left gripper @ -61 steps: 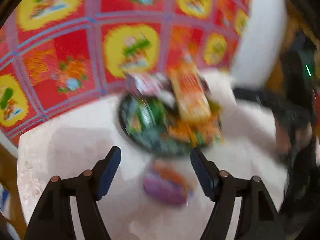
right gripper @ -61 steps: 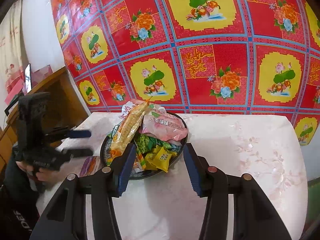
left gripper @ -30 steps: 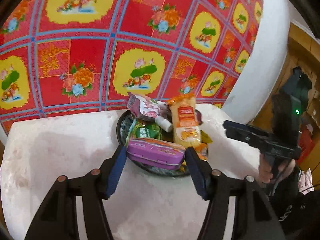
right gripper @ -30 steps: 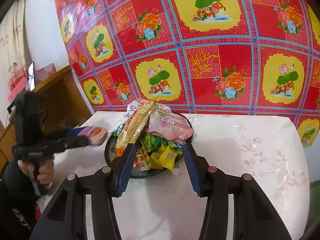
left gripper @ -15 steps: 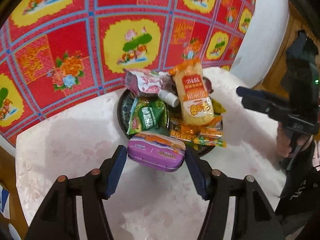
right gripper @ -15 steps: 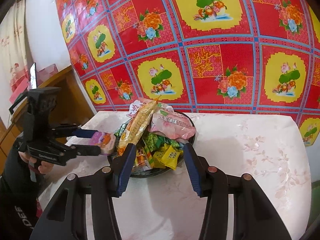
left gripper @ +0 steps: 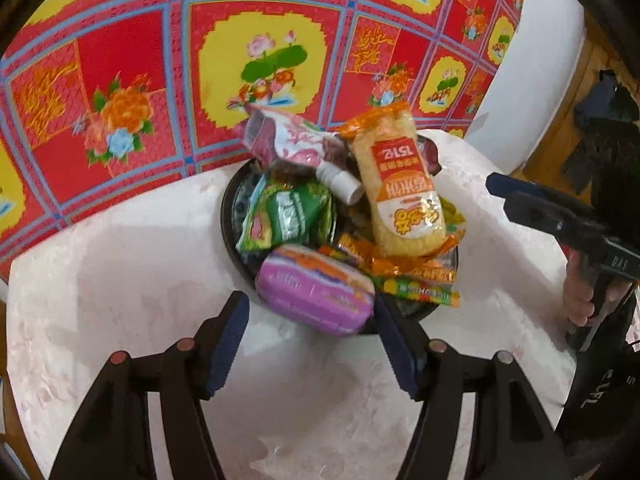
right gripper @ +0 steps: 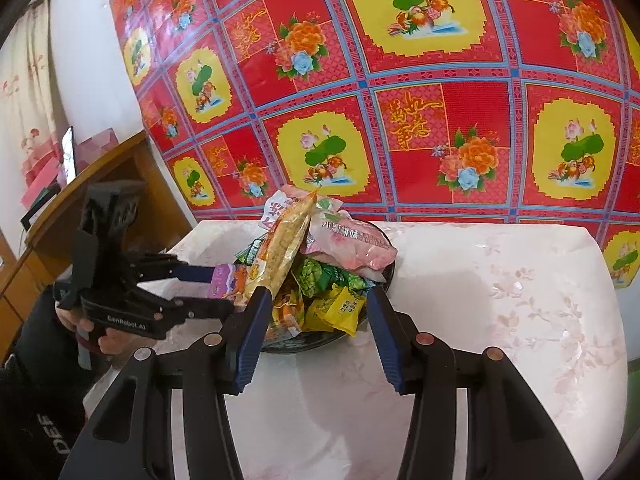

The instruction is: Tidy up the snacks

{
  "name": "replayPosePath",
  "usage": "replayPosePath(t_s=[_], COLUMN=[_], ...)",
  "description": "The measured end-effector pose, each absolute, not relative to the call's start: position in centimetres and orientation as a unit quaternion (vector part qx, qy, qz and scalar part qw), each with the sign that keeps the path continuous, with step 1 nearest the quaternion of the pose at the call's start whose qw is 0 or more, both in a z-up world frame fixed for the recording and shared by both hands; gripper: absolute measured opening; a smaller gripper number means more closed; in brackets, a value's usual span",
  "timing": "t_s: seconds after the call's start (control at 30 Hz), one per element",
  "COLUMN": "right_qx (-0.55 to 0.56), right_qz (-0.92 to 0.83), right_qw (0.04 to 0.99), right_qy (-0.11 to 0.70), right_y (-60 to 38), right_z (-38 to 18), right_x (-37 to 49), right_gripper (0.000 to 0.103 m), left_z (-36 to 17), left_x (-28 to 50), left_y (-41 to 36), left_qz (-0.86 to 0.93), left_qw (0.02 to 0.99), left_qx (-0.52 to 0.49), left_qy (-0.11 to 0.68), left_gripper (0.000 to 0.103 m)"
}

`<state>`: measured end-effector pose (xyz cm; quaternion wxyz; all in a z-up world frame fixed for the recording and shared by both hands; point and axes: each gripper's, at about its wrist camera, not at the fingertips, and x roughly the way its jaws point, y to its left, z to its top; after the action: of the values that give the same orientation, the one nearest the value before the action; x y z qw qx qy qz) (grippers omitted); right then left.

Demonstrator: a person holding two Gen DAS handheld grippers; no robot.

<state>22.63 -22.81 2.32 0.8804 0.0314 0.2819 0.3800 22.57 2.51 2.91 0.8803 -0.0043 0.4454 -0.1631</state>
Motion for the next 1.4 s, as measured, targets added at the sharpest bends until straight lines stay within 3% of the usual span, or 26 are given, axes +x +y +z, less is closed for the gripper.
replayPosePath(t_s=[0.07, 0.17, 0.33, 0.57, 0.83, 1.4], right_qx=[0.031, 0.032, 0.029, 0.012, -0.033, -0.078], right_qz=[0.380, 0.380, 0.378, 0.397, 0.353, 0.215], right_qw=[0.880, 0.880, 0.881, 0.875, 0.886, 0.912], right_qy=[0.282, 0.282, 0.282, 0.278, 0.298, 0.341], right_y=[-22.8, -22.8, -22.7, -21.8, -19.8, -20.1], right_z=[2.3, 2.3, 2.3, 2.7, 2.9, -2.7], right_x=[22.7, 22.7, 22.7, 21.8, 15.2, 8.7], right_gripper=[0.051, 0.051, 0.051, 0.051, 0.051, 0.051], left_z=[3.3, 4.1, 5.7, 7.2, 7.6, 0.5], left_x=[21.9, 20.7, 18.5, 14.3, 8.9, 4.7], left_y=[3.0, 3.5, 3.2, 0.3, -2.4, -4.2], left_qz=[-0.165, -0.158, -0.101, 0.000, 0.022, 0.047], left_qw=[0.888, 0.905, 0.931, 0.949, 0.958, 0.921], left_qx=[-0.016, -0.030, -0.019, 0.051, 0.035, -0.017], left_qy=[0.428, 0.394, 0.351, 0.310, 0.285, 0.387], left_gripper=[0.070, 0.082, 0.087, 0.087, 0.088, 0.088])
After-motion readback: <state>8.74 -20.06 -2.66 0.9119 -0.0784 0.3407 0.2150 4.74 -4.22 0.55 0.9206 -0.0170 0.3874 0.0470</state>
